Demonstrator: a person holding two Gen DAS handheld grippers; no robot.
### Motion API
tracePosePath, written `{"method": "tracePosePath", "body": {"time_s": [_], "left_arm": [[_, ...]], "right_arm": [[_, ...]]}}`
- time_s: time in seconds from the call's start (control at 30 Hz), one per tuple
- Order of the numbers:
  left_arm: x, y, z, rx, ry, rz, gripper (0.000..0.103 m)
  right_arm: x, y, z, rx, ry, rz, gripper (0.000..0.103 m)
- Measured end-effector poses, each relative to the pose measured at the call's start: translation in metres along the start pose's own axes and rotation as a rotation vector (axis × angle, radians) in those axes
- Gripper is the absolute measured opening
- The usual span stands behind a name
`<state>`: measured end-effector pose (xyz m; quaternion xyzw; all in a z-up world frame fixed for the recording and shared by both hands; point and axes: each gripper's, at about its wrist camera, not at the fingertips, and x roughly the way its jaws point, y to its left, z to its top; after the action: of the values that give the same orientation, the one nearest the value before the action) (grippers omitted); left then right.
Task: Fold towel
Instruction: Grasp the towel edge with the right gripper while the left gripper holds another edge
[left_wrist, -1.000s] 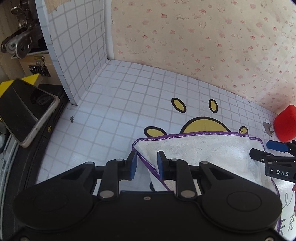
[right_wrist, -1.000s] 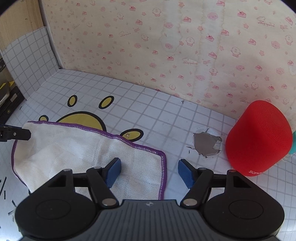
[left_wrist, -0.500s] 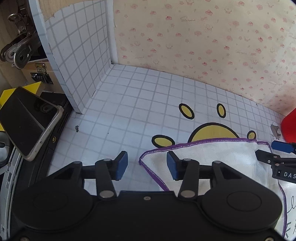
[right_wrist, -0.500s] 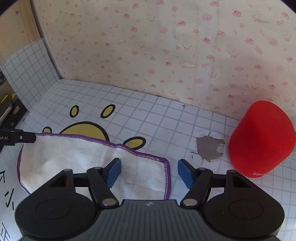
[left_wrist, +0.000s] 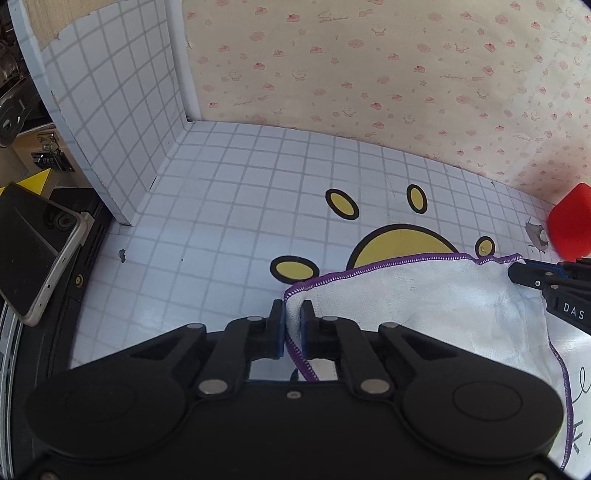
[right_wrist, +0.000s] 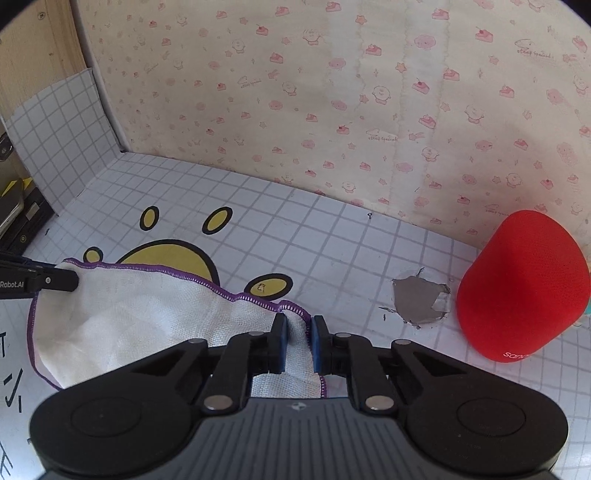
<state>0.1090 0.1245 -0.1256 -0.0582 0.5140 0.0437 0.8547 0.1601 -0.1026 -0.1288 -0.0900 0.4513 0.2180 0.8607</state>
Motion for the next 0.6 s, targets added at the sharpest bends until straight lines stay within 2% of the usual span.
{"method": "tracePosePath", "body": {"time_s": [0.2,0.6], "left_arm": [[-0.011,-0.002,0.001,-0.004,-0.018,-0.017,0.008],[-0.033,-0.017,-0.005,0.035,-0.048,-0.026,0.005]], "right_arm": [[-0.004,0.001,-0.003,0.014,0.001,0.016,0.006],[-0.031,0.006,-0.005,0.007,-0.056,0.006,0.004]]}}
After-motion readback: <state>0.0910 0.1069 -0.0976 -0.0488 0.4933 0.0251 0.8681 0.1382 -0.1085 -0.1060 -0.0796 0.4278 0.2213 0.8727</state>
